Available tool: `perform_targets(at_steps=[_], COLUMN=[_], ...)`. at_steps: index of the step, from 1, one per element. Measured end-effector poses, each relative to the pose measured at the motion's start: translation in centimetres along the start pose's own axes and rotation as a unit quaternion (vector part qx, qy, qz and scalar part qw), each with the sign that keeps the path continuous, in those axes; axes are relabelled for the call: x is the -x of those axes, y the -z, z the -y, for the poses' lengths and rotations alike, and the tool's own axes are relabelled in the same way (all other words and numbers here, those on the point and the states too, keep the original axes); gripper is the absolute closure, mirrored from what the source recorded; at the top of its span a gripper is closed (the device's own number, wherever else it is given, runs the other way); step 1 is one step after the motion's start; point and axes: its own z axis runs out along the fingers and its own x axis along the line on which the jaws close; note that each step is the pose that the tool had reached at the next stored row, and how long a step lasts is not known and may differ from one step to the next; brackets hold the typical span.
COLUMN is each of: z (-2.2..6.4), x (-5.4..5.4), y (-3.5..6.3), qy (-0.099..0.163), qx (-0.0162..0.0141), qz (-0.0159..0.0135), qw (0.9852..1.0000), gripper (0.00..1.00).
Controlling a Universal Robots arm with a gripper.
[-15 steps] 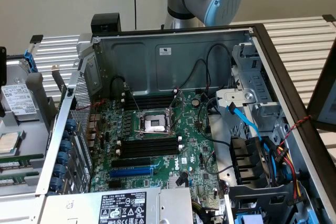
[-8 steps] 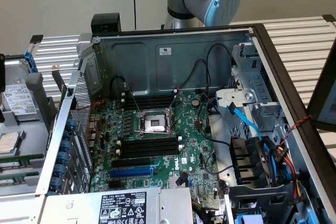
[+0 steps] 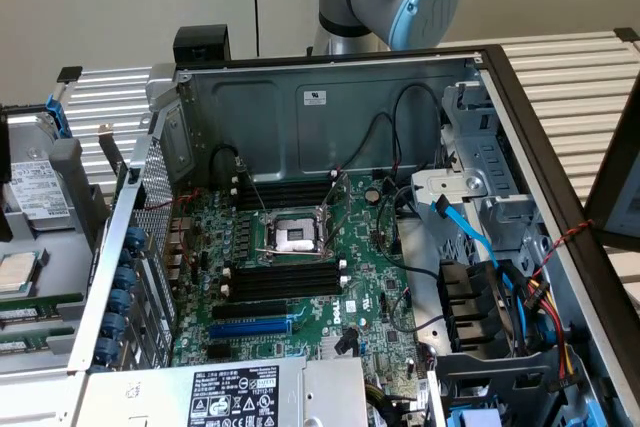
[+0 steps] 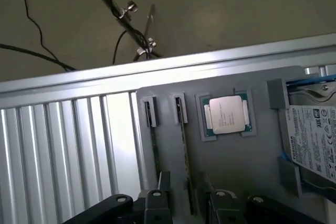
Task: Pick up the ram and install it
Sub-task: 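Pick up the ram and move it above insertion slot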
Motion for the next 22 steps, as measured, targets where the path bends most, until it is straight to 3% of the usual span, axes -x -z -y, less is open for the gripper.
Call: perform_targets(at_steps=[5, 12, 14, 16, 18, 19, 22], z=[0.03, 0.13, 0.16, 0.17, 0.19, 0.19, -0.12], x=[-0.1, -0.8, -1.0, -1.1, -1.2, -1.3, -1.5], y=[-0.42, -0.82, -0.89, -0.92, -0.94, -0.96, -1.22], qy=[0.025, 0.039, 0.043, 0.046, 0.048, 0.049, 0.049], qx=[-0.0016, -0.0028, -0.0044, -0.0115, -0.025, -0.0304, -0.0356], qz=[-0.0007, -0.0011, -0.0011, -0.0009, -0.0011, -0.0012, -0.0009], qw=[0.9997, 0.9992, 0.999, 0.9989, 0.9985, 0.9983, 0.9982], gripper=[0.65, 0.65, 0.65, 0.65, 0.65, 0.65, 0.65])
